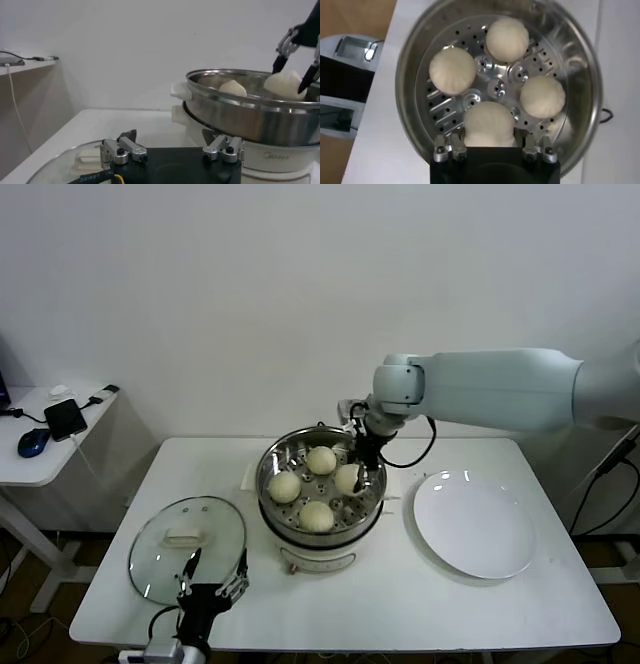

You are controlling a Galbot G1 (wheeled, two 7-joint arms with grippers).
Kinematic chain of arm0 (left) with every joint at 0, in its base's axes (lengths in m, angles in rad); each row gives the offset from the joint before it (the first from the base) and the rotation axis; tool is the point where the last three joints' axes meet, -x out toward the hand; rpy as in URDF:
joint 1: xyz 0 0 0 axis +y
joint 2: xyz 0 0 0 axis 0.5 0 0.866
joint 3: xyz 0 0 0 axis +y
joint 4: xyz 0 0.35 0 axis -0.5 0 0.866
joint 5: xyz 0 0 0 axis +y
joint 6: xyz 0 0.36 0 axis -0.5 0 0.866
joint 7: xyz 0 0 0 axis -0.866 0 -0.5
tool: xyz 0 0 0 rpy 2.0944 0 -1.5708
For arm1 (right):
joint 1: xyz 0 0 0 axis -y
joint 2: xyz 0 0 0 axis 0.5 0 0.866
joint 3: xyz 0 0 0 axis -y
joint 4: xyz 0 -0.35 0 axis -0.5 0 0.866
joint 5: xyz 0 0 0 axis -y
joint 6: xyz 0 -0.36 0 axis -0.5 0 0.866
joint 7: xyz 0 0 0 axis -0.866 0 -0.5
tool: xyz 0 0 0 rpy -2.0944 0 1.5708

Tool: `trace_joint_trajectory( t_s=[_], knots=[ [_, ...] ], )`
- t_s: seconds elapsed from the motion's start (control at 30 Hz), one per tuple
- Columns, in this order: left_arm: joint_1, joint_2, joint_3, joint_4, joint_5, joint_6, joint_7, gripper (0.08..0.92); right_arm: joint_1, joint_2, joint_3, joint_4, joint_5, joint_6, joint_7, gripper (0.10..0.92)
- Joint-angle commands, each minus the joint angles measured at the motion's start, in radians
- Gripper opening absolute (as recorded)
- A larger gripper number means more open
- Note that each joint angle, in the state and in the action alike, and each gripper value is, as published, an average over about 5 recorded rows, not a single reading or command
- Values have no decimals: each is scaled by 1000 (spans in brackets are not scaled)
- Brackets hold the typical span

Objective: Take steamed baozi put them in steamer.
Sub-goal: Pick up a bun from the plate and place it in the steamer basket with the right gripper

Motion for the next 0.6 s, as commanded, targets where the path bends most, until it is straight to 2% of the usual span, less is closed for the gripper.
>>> trace_joint_trajectory(
  t_s=[0.03, 0.27, 0.37, 0.47, 0.6],
  knots=[
    [0, -1, 0, 1, -1, 0, 1, 823, -87, 35, 0, -37, -46, -28, 38, 653],
    [-2, -1, -2, 2, -7, 1, 1, 823, -114, 34, 45, -51, -51, -9, 78, 655],
    [-5, -1, -4, 1, -10, 2, 1, 823, -99, 24, 59, -44, -35, 22, 54, 701],
    [-6, 0, -7, -1, -13, 3, 1, 823, -41, -2, 51, -34, -7, 78, -19, 779],
    [-4, 2, -8, -4, -14, 3, 3, 823, 46, -81, 54, -24, 70, 169, -144, 818]
  ],
)
